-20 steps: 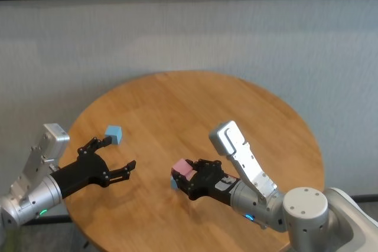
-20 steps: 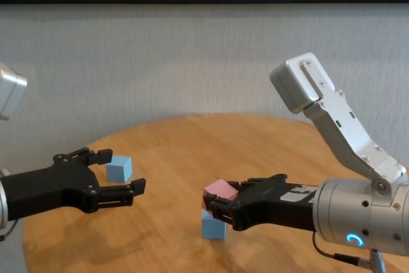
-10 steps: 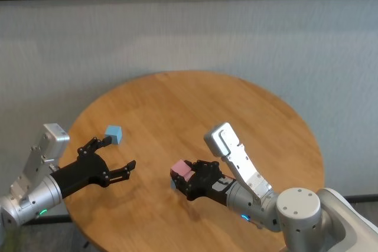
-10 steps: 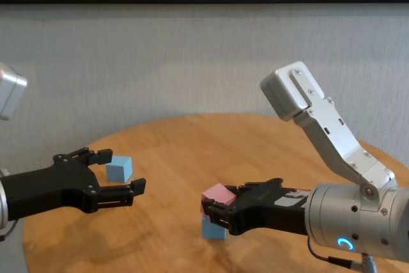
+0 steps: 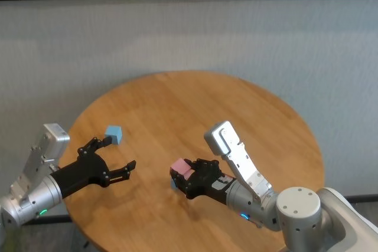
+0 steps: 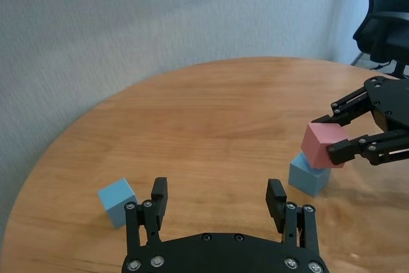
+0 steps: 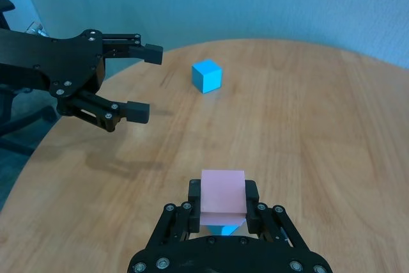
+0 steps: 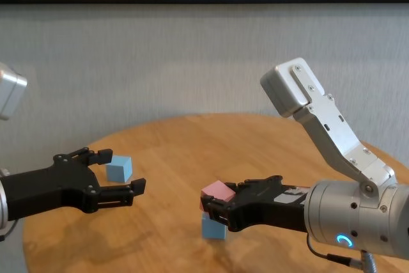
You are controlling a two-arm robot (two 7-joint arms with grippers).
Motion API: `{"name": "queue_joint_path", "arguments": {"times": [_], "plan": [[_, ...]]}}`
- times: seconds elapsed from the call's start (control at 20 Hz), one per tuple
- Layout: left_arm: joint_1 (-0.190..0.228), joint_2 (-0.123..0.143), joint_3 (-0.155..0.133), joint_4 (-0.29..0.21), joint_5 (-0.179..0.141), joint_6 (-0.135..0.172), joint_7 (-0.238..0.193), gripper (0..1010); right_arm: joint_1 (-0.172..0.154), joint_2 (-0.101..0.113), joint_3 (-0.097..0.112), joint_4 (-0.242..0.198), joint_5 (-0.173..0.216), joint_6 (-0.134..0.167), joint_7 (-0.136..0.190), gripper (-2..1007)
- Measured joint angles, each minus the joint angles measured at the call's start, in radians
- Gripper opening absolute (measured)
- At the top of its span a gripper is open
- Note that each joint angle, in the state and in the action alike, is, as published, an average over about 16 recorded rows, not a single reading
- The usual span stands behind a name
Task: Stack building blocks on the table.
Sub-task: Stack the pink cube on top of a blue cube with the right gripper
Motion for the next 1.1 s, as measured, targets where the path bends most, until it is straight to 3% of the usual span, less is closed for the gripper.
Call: {"name": "queue_joint_path", "arguments": {"times": [1.1], "plan": [[0.000,0.000,0.000,0.000,0.000,0.000,0.000,1000,0.011,-0.026,0.007,0.028,-0.037,-0.008,-0.007,359]]}}
